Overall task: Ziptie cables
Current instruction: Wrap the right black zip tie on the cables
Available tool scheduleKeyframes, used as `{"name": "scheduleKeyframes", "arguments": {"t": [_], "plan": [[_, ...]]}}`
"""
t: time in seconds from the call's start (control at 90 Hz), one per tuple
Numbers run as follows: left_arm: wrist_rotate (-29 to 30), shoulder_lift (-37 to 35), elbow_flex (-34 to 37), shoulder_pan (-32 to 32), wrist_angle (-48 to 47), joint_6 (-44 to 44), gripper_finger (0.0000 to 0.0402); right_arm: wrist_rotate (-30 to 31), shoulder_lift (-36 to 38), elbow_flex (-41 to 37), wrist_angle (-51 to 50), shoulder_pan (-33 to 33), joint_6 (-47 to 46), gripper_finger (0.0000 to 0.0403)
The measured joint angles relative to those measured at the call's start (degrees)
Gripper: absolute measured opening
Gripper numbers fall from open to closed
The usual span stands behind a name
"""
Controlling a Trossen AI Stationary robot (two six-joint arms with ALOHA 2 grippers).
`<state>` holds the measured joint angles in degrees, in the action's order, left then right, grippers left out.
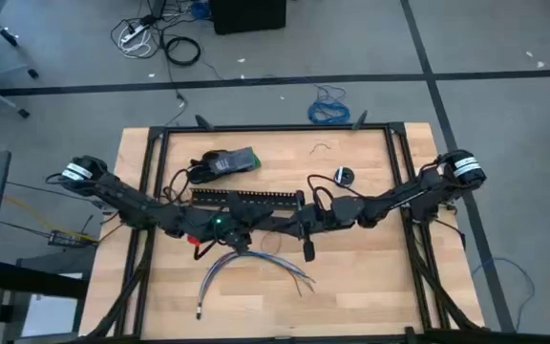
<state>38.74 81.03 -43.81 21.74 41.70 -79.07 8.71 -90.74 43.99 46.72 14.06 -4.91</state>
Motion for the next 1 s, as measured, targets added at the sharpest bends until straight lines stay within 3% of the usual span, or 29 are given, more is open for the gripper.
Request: {"name": "scheduleKeyframes", "arguments": {"t": [1.0], "plan": [[0.04,0.00,0.00,0.00,-0.40,0.28,0.0000,-0.94,-0.04,0.00,0.09,-0.66,-0.02,0.0000]]}}
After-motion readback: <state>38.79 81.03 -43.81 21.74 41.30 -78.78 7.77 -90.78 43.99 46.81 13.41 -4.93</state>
